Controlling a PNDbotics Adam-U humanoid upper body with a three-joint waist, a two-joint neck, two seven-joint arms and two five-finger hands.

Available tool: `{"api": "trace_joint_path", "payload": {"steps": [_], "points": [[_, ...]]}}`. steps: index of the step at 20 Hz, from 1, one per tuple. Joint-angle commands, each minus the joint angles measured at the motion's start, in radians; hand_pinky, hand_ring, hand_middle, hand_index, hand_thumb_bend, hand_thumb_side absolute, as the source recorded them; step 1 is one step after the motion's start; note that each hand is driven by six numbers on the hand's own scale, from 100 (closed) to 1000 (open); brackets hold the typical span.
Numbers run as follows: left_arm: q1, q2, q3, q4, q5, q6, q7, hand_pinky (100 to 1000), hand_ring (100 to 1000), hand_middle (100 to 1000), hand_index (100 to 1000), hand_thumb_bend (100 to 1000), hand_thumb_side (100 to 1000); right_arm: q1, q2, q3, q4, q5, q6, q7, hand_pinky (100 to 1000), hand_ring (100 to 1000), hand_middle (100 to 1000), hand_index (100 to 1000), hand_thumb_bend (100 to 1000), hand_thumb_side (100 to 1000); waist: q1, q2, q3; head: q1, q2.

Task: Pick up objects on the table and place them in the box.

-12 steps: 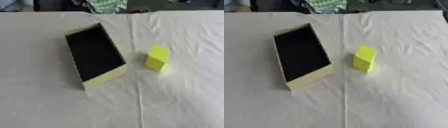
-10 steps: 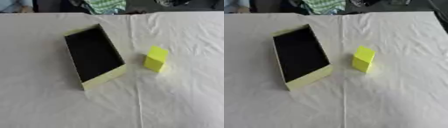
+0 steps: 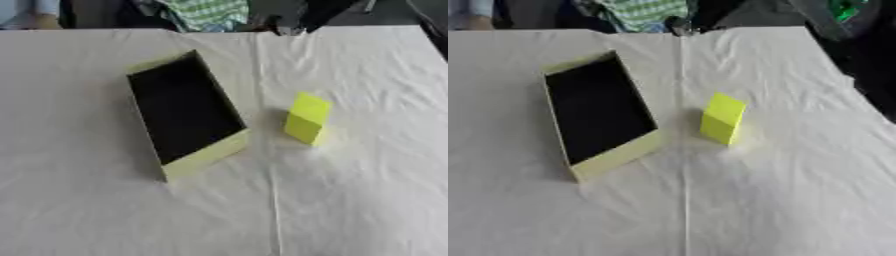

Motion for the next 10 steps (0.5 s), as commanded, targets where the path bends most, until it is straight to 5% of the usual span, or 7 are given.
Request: {"api": "trace_joint_path", "payload": {"steps": [1,6,10], "points": [[-0.003,0.030,-0.003,-0.020,0.002,-0.001,-0.004,648,541,536,712,100,804,-0.024,-0.006,0.005,0.017,0.001,-0.007,0.006,884,974,936,1000,208,627,-0.015,-0.041,-0.002,-0.002,0.010],[-0.004,0.032,-0.004,-0.020,0.002,-0.001,-0.005,648,542,536,712,100,804,-0.014,-0.014,0.009,0.022,-0.012,-0.022,0.006,900,996,953,1000,233,664,-0.017,-0.047,-0.004,0.005,0.012],[-0.005,0.034,-0.005,-0.020,0.001,0.001,-0.008,649,543,537,713,100,804,0.010,-0.036,0.008,0.010,-0.035,-0.022,0.006,899,993,945,1000,272,786,-0.017,-0.050,-0.007,0.007,0.012]]}}
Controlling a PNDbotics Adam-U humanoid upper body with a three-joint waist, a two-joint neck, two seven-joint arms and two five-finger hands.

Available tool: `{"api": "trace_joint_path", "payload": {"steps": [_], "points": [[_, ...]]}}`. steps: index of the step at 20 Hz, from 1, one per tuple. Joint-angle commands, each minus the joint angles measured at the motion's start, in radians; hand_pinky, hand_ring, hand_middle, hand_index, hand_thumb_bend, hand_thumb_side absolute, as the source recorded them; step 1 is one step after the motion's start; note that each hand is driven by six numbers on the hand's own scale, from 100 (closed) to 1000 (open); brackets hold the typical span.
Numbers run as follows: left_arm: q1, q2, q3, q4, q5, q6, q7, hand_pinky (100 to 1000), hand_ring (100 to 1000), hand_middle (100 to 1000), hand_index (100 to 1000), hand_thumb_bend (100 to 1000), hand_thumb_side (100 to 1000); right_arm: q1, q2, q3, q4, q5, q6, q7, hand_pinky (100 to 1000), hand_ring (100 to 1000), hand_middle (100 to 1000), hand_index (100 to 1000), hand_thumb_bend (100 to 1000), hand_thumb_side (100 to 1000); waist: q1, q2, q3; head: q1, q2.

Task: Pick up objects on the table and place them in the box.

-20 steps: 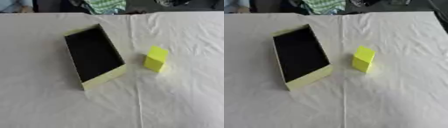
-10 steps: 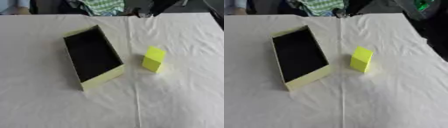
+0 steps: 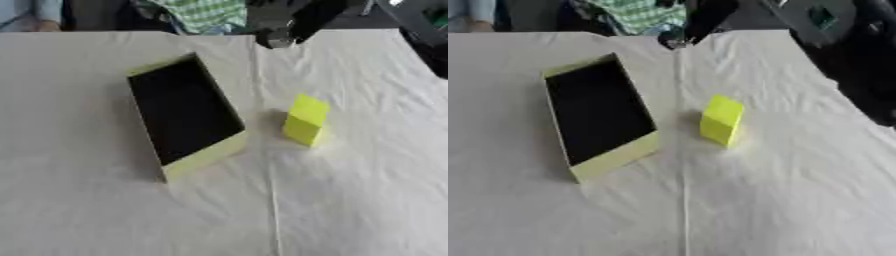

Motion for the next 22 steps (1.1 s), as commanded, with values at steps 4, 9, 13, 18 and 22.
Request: {"api": "trace_joint_path", "payload": {"steps": [4,9,13,18,22], "points": [[-0.007,0.034,-0.002,-0.020,0.001,-0.001,-0.007,649,543,537,712,100,803,0.046,-0.089,-0.019,-0.055,-0.092,0.024,0.004,867,969,906,1000,238,778,-0.014,-0.039,-0.001,0.007,0.005],[-0.007,0.037,-0.003,-0.020,0.001,-0.002,-0.007,649,544,537,712,100,803,0.111,-0.158,-0.030,-0.142,-0.152,0.060,0.004,848,954,854,1000,260,827,-0.017,-0.044,-0.007,0.015,0.007],[-0.008,0.041,-0.005,-0.020,0.000,-0.001,-0.008,649,544,537,712,100,803,0.172,-0.216,-0.044,-0.218,-0.163,0.084,0.004,848,957,846,1000,328,929,-0.020,-0.049,-0.012,0.019,0.012],[-0.008,0.042,-0.006,-0.020,0.000,-0.001,-0.010,649,544,538,712,100,803,0.252,-0.278,-0.064,-0.290,-0.134,0.100,0.004,856,972,859,1000,409,1000,-0.023,-0.052,-0.012,0.021,0.012],[-0.009,0.042,-0.008,-0.020,0.001,0.000,-0.012,649,545,538,712,100,803,0.305,-0.304,-0.080,-0.324,-0.121,0.104,0.004,874,990,875,1000,428,1000,-0.022,-0.054,-0.011,0.021,0.014]]}}
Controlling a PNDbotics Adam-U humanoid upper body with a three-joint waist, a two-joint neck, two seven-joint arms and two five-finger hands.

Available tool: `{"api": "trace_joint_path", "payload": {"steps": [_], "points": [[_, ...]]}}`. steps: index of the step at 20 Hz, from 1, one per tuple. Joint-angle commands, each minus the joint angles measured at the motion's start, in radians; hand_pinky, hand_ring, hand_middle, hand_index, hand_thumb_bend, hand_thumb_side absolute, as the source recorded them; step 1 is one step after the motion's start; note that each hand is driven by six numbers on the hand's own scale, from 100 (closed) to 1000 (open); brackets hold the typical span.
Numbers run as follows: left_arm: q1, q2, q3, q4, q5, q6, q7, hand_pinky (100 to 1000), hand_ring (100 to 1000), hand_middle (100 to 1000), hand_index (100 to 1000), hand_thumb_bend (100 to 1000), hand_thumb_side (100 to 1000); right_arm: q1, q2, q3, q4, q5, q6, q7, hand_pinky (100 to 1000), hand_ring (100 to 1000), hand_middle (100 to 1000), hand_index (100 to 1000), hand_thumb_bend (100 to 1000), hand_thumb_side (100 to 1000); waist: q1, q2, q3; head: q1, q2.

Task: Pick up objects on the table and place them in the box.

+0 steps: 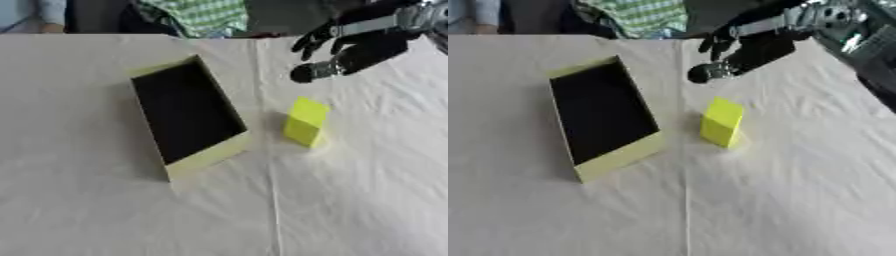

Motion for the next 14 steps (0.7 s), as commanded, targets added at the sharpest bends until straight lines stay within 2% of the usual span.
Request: {"api": "trace_joint_path", "payload": {"steps": [1,3,5,8,14], "points": [[-0.007,0.026,0.000,-0.020,0.001,-0.001,-0.005,649,544,538,712,100,802,0.012,-0.053,-0.029,-0.033,0.014,0.017,0.012,880,999,887,1000,428,1000,-0.014,-0.035,0.001,0.001,0.008],[-0.006,0.025,0.000,-0.020,0.002,0.000,-0.005,648,544,538,712,100,802,0.031,-0.061,-0.030,-0.039,0.009,0.015,0.012,882,1000,893,1000,415,994,-0.013,-0.034,0.002,0.000,0.009],[-0.006,0.026,-0.001,-0.020,0.003,-0.001,-0.006,648,544,538,712,100,802,0.051,-0.070,-0.027,-0.039,0.001,0.017,0.012,883,1000,897,1000,385,925,-0.013,-0.033,0.002,-0.005,0.013],[-0.005,0.026,-0.002,-0.020,0.005,0.000,-0.008,648,544,538,712,100,803,0.066,-0.077,-0.029,-0.047,-0.007,0.020,0.012,886,1000,901,1000,360,890,-0.013,-0.032,0.000,-0.009,0.020],[-0.004,0.022,-0.002,-0.020,0.010,0.001,-0.011,648,544,538,712,100,803,0.094,-0.082,-0.025,-0.059,0.013,0.055,0.012,882,1000,896,1000,362,886,-0.012,-0.030,0.001,-0.021,0.031]]}}
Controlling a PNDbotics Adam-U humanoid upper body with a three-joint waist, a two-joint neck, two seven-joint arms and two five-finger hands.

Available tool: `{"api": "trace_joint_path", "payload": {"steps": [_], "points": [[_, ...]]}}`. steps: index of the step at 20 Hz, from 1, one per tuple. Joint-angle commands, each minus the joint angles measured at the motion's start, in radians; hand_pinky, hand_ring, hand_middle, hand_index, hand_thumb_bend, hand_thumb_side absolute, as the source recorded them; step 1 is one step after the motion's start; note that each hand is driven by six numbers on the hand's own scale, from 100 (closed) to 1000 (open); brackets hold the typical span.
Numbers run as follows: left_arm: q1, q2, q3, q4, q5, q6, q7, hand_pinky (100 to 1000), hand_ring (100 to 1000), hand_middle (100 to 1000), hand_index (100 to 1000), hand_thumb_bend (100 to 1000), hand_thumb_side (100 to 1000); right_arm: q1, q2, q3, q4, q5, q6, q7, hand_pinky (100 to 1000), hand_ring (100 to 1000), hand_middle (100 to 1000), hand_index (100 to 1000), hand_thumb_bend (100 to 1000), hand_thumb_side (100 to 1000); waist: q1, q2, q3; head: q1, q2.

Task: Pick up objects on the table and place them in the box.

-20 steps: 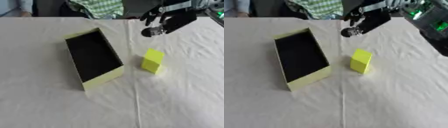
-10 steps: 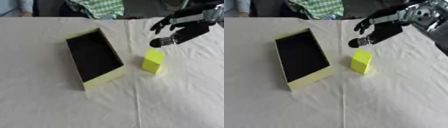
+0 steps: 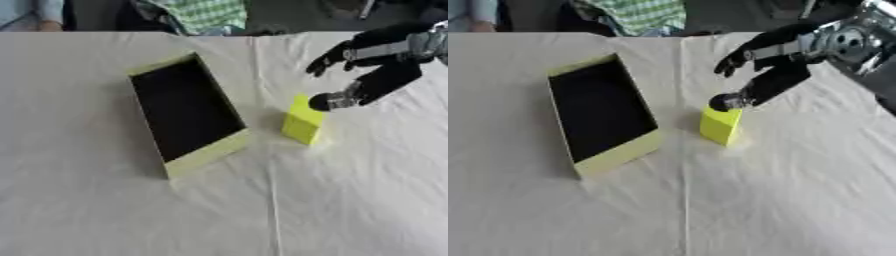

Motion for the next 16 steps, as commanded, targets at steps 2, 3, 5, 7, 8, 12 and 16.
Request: {"api": "trace_joint_path", "payload": {"steps": [2,3,5,7,8,12,16], "points": [[-0.004,0.020,-0.002,-0.020,0.004,-0.001,-0.005,648,544,538,712,100,803,-0.002,-0.032,-0.012,-0.009,0.043,0.049,0.013,882,1000,897,1000,370,887,-0.010,-0.029,0.003,-0.011,0.016],[-0.003,0.019,-0.002,-0.020,0.005,-0.001,-0.006,648,544,538,712,100,803,-0.002,-0.028,-0.010,-0.006,0.062,0.055,0.013,883,1000,899,1000,383,892,-0.010,-0.028,0.004,-0.012,0.016],[-0.001,0.016,-0.002,-0.020,0.006,-0.001,-0.006,647,543,538,712,100,803,0.002,-0.022,-0.002,0.002,0.096,0.059,0.013,885,1000,903,1000,405,898,-0.009,-0.027,0.005,-0.015,0.017],[0.000,0.015,-0.002,-0.020,0.008,-0.001,-0.007,647,543,538,712,100,803,0.007,-0.015,0.006,0.015,0.119,0.060,0.013,887,1000,902,1000,406,887,-0.008,-0.024,0.004,-0.017,0.015],[0.000,0.014,-0.002,-0.020,0.009,0.000,-0.008,647,543,538,712,100,803,0.008,-0.009,0.009,0.023,0.126,0.061,0.013,887,1000,896,1000,397,872,-0.006,-0.023,0.004,-0.018,0.014],[0.002,0.012,-0.002,-0.020,0.012,-0.001,-0.010,646,542,539,713,100,803,0.002,0.011,0.019,0.057,0.130,0.073,0.013,886,1000,870,1000,328,769,-0.003,-0.017,0.005,-0.021,0.007],[0.003,0.009,-0.002,-0.020,0.015,-0.001,-0.013,646,542,539,713,100,803,-0.002,0.024,0.032,0.086,0.124,0.072,0.013,891,997,840,1000,368,821,-0.001,-0.009,0.006,-0.024,0.000]]}}
